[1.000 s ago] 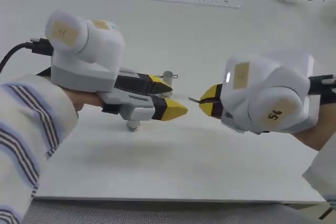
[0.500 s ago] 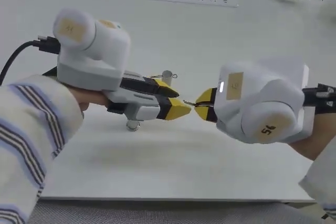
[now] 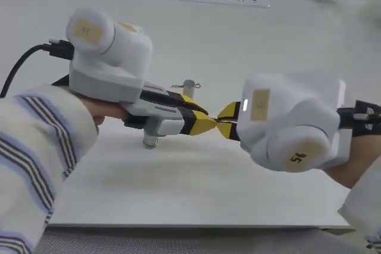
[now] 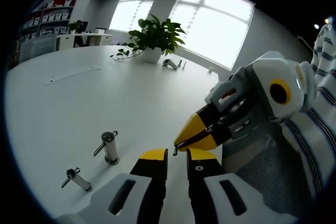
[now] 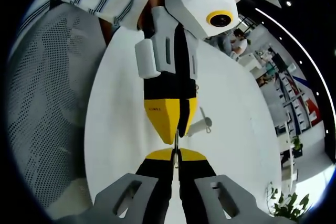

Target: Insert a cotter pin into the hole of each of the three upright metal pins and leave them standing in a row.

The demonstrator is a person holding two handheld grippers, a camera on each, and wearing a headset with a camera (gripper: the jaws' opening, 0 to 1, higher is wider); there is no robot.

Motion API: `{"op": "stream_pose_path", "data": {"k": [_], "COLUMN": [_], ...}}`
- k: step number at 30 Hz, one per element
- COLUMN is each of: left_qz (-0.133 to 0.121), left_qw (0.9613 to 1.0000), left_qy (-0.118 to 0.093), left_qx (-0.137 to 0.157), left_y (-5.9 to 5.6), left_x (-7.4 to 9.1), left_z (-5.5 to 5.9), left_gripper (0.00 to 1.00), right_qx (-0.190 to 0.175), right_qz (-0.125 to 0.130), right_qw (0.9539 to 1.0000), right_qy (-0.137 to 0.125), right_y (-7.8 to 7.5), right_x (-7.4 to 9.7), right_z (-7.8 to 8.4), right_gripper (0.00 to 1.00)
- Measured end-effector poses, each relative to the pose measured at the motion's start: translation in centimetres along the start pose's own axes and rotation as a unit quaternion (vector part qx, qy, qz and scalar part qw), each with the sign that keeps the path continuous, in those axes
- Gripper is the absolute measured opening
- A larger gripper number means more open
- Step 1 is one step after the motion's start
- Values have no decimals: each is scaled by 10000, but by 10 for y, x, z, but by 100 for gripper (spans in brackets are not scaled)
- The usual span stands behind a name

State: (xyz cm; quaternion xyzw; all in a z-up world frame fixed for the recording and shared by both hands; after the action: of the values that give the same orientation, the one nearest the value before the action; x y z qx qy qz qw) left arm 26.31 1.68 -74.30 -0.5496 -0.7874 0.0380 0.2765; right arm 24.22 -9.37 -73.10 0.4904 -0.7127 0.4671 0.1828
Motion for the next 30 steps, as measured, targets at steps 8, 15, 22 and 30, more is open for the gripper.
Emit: {"op": "stream_pose_path", "data": {"k": [8,15,22,30], "left_qz": [19,15,-11,-4], "left_qw": [10000,10000,10000,9998], "left_qy": [35,53,94,164], "left_qx": [20,27,-25,-108], "left_y": [-1,-1,0,0], "left_x": [0,0,1,1], "left_z": [0,-1,-1,0], "left_gripper": [5,4,2,2], "right_qx": [75,122,152,208], "right_qz": [-16,24,24,44], "right_qw": [10000,9999,9999,9998], "right_qy": [-10,-42,-58,-68], "right_y": [2,2,2,1], "right_x": [0,0,0,1], "right_z": [-2,-4,-5,-7], "right_gripper": [3,3,3,3]}}
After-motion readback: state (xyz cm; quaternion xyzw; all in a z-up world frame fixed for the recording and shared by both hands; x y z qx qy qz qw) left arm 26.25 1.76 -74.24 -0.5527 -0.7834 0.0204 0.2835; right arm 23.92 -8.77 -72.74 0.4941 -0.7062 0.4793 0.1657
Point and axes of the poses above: the centre of the closed fingertips' face, and the gripper's own axes: x roughly backward along the fingers, y roughly to its left, z roughly out of its underside, the point moved 8 cm from there along x, roughly backward along the fingers, and after that the axes turned 3 degrees about -y, right-handed, at the moved point
